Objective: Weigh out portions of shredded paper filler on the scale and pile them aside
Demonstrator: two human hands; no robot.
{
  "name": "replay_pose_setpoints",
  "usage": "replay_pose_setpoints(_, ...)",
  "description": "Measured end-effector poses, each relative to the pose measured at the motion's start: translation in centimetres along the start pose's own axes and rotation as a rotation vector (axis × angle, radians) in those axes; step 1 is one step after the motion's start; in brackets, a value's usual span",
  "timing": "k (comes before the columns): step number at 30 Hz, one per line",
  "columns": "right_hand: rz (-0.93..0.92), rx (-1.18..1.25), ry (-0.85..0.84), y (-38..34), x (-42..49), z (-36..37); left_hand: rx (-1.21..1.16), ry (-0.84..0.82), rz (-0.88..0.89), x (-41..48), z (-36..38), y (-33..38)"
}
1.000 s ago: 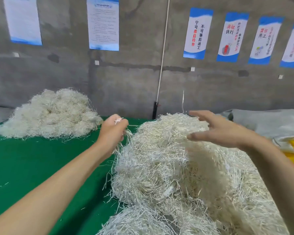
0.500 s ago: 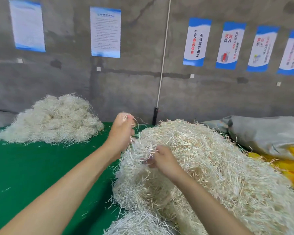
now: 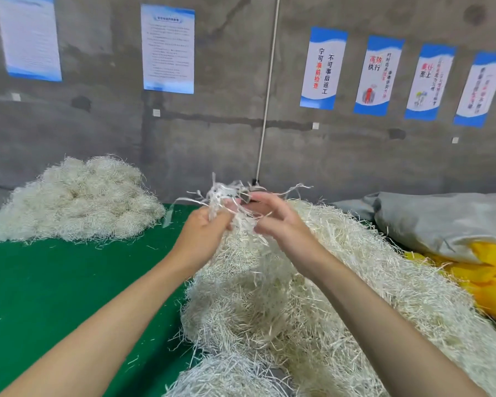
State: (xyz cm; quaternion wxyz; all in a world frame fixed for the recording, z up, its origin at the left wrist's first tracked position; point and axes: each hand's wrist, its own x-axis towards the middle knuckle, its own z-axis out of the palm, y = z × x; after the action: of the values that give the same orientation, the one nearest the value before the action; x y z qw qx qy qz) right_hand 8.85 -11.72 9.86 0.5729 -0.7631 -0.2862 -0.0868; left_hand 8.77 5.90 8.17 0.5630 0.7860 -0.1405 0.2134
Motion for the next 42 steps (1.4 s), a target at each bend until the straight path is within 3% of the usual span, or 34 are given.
replay_pose_setpoints(2,0.054,-0.223,-0.137,2.0,-0.4,0.1,-0.254,0.039,-0.114,0.4,0.0,0.9)
replay_pose_setpoints(5,0.086,-0.567,-0.167,5.9,-1.1,-0.4,-0.556,0.018,-0.180,0.7,-0.5,1.7)
replay_pose_setpoints(9,0.207,-0.788,-0.101,9.9,-2.6,-2.7,-0.674,0.007,-0.267,0.6,-0.8,0.6)
replay_pose_setpoints(11,0.241,-0.953,-0.098,10.6,-3.2,-4.0,-0.624,0.028,-0.330,0.6,-0.6,-0.2)
replay_pose_setpoints(13,0.244,-1.084,-0.046,10.6,-3.7,-5.5,-0.399,0.016,-0.334,0.7,-0.4,-1.0)
replay_pose_setpoints(16,0.311,-1.188,0.048,10.6,-4.6,-7.8,0.207,-0.085,-0.179,0.8,-1.3,-2.5)
replay_pose_setpoints(20,0.312,-1.123,0.176,10.3,-5.2,-8.4,0.854,-0.685,-0.139,-0.1,-1.7,-3.6)
replay_pose_setpoints(22,0.286,-0.991,0.274,9.8,-4.8,-8.1,0.994,-0.837,-0.127,-0.4,-0.8,-4.5)
replay_pose_setpoints(23,0.268,-0.950,0.326,9.6,-4.5,-8.0,0.958,-0.805,-0.086,-0.5,-0.2,-5.0)
replay_pose_setpoints(25,0.220,-0.965,0.350,9.5,-4.2,-7.8,0.669,-0.613,-0.065,-0.4,0.8,-5.4)
replay_pose_setpoints(29,0.169,-1.239,0.164,10.2,-4.5,-7.5,0.045,-0.133,-0.164,0.0,1.5,-3.9)
replay_pose_setpoints(32,0.280,-1.488,0.015,12.0,-5.3,-8.1,-0.625,0.084,-0.268,1.0,0.7,-1.4)
replay_pose_setpoints(34,0.409,-1.435,-0.004,12.8,-6.4,-9.0,-1.130,0.165,-0.264,1.4,-0.9,0.2)
replay_pose_setpoints(35,0.453,-1.427,-0.011,12.9,-7.1,-9.8,-1.221,0.186,-0.272,1.5,-1.7,0.5)
replay_pose_setpoints(37,0.479,-1.515,-0.011,13.1,-7.8,-11.0,-1.002,0.157,-0.320,1.4,-2.8,0.3)
replay_pose_setpoints(40,0.494,-1.696,-0.027,12.3,-7.6,-12.4,-0.346,-0.117,-0.366,0.6,-1.8,-0.8)
replay_pose_setpoints(42,0.556,-1.709,-0.061,11.6,-7.4,-12.0,-0.109,-0.257,-0.386,-0.3,-1.0,-1.9)
